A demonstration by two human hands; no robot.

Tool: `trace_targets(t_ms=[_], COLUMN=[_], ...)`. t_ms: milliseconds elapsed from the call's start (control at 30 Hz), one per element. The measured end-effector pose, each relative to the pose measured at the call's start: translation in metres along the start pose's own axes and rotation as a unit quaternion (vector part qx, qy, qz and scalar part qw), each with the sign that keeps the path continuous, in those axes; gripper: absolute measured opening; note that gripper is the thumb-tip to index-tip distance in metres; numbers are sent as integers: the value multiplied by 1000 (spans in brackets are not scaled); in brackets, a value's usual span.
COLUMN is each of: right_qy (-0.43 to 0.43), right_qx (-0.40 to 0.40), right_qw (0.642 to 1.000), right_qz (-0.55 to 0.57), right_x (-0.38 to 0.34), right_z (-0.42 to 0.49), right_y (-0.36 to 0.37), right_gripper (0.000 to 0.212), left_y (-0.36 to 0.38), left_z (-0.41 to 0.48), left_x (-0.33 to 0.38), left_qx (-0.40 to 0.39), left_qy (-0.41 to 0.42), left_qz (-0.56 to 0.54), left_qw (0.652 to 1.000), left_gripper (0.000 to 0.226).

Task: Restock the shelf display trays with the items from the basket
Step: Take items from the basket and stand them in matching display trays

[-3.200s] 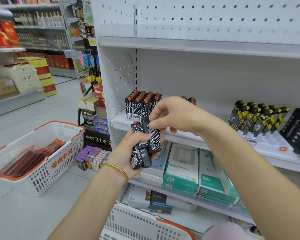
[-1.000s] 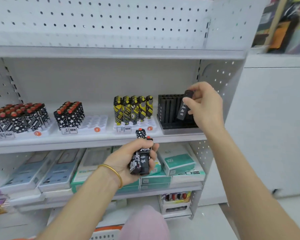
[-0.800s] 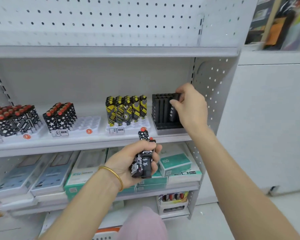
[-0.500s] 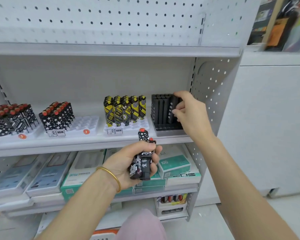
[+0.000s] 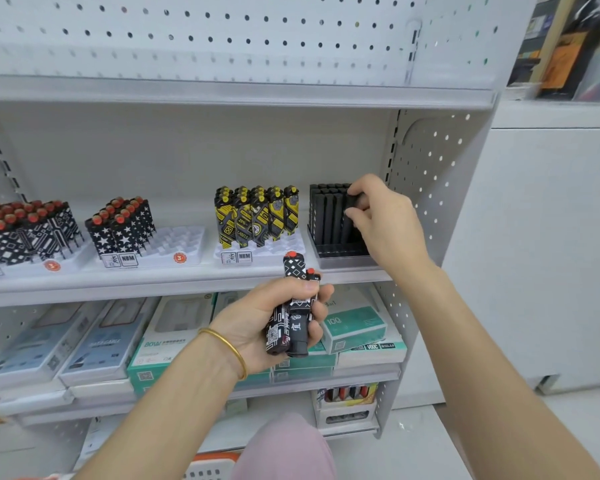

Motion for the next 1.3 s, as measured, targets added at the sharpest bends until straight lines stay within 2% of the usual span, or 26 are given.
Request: trace_targets(t_ms=[133,233,300,333,400,467,567,700,933,1033,1133,1200,1300], right_qy=[16,21,12,12,24,18,-3,12,36,29,-21,-92,-164], right_qx=[-8,26,34,-2,-146,-249,-289,-338,-327,-309,-290,-260,-249], right_qw=[1000,999,999,997,975,955,947,926,886,879,900,930,944], right_qz=[-14,-32,26,79,164,162,140,169,328,362,324,244,141], right_x=[-1,-4,-14,-20,-37,-51,-67,-90,-168,-208,-250,-277,-302], right_z=[-3,-10,-23,-29,-44,-54,-56,-58,-63,-56,-43,-38,-40], right_y=[7,-1,-10,-9,3,18,30,50,92,108,127,140,161], right_gripper=[30,39,35,28,12,11,16,22,18,13,12,14,17], left_y=[0,0,-2,-4,-6,-8,-16,-36,-92,-124,-151,-162,-173], left_z=[0,0,0,0,0,-2,-9,-28,-79,-101,-120,-128,-137], left_x=[1,4,6,7,10,14,20,36,85,103,117,124,132], left_qx=[-7,-11,0,9,22,27,41,63,108,152,197,208,210], left_qy=[18,35,53,64,85,103,116,137,183,193,190,189,188], left_qz=[-16,-10,15,33,73,105,127,115,11,-24,-33,-35,-45], left_qw=[1000,999,998,997,993,989,984,982,977,969,961,959,958], left_gripper=[45,50,46,42,36,30,28,34,48,42,33,34,34])
Point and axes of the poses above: each hand's wrist, its own z-axis towards the middle knuckle, its own y-axis out of the palm, x = y × z, the point moved 7 cm from there along z, towards the middle knuckle, and after that the axes turned 12 degrees about y, right-handed, at the moved point
